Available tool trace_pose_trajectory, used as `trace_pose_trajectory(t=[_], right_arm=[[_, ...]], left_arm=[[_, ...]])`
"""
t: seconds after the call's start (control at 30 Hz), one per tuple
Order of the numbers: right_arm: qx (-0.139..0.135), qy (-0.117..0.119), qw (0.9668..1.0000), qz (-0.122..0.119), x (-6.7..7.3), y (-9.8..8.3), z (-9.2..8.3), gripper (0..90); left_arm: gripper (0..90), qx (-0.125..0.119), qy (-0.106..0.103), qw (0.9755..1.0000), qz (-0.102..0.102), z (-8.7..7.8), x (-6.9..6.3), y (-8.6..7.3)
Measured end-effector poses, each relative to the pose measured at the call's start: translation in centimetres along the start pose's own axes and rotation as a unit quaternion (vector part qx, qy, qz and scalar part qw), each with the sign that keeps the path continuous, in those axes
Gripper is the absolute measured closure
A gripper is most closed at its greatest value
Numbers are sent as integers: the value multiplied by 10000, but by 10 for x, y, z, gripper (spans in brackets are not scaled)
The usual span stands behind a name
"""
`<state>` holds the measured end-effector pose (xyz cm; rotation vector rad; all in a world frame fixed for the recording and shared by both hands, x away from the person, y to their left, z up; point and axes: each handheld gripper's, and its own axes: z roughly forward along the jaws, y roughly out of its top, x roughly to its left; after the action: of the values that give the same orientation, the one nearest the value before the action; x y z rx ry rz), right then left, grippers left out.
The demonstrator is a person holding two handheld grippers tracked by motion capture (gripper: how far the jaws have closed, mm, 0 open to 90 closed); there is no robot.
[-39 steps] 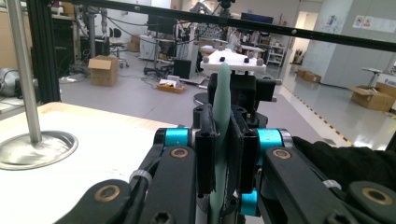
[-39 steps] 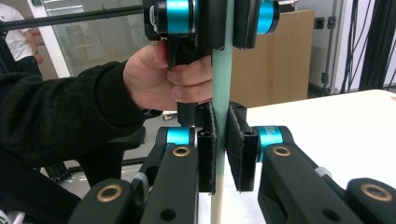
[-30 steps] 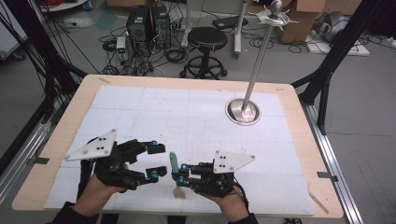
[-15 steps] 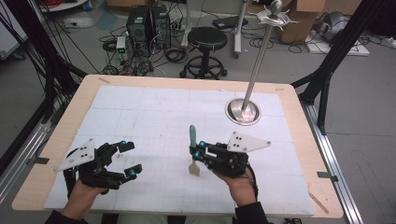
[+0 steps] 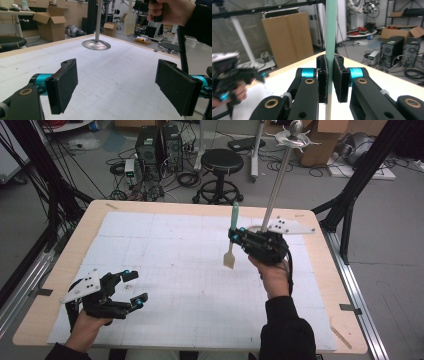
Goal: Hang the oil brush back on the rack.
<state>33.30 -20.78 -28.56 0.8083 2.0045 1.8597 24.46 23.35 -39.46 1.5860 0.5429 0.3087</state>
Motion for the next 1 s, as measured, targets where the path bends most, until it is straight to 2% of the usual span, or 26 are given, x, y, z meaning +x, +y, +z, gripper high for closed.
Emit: trace_pose_trajectory(t=[0.17, 0.33, 0.47, 0.67, 1.0], right_arm=[[101, -327, 9994, -48, -20, 31, 3, 831], [-90, -534, 9985, 29, -40, 57, 3, 831], [-80, -744, 9972, 70, -54, 70, 4, 830], [-198, -880, 9958, 170, -69, 83, 4, 830], [-200, -1089, 9934, 287, -86, 88, 2, 830]], left_arm=[[186, -93, 64, 9999, -46, -5, 4, -1], [186, -141, 157, 9997, -78, -8, 7, -1], [187, -119, 187, 9997, -68, -9, 9, -2], [191, -65, 138, 9999, -61, -8, 7, -3], [191, -47, 125, 9999, -67, -7, 8, -3]])
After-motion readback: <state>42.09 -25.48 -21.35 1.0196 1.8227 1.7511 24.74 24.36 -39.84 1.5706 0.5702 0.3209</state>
